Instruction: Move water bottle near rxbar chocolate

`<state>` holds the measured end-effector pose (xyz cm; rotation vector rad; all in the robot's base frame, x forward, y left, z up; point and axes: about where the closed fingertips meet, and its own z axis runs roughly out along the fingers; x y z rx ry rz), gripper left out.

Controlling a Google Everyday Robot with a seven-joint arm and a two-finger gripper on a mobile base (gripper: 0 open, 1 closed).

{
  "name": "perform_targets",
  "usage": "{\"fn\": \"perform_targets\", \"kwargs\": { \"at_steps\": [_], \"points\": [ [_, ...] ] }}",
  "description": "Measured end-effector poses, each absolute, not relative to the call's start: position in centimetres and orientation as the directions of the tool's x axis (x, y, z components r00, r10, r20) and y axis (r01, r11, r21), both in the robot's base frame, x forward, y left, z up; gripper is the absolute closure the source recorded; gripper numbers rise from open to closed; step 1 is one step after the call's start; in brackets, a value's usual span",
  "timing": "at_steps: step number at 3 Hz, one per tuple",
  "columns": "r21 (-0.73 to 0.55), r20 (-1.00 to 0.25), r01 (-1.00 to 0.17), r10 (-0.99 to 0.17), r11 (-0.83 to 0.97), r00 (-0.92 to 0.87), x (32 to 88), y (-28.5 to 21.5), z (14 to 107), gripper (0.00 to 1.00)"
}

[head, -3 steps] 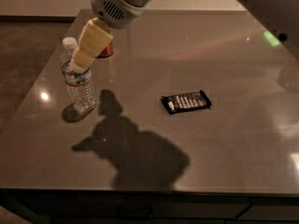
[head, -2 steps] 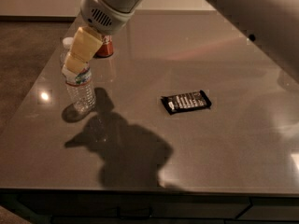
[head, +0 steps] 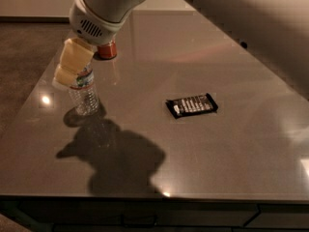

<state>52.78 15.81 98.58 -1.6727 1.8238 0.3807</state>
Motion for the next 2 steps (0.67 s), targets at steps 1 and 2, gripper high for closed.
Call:
{"fn": "perform_targets", "kwargs": {
  "at_steps": [1, 2],
  "points": [
    [-0.201, -0.613, -0.971, -0.790, 0.130, 0.021, 52.27, 16.95, 98.00, 0.00],
    [-0.199, -0.607, -0.972, -0.795, 0.125, 0.022, 52.61, 17.31, 97.63, 0.00]
  ]
}}
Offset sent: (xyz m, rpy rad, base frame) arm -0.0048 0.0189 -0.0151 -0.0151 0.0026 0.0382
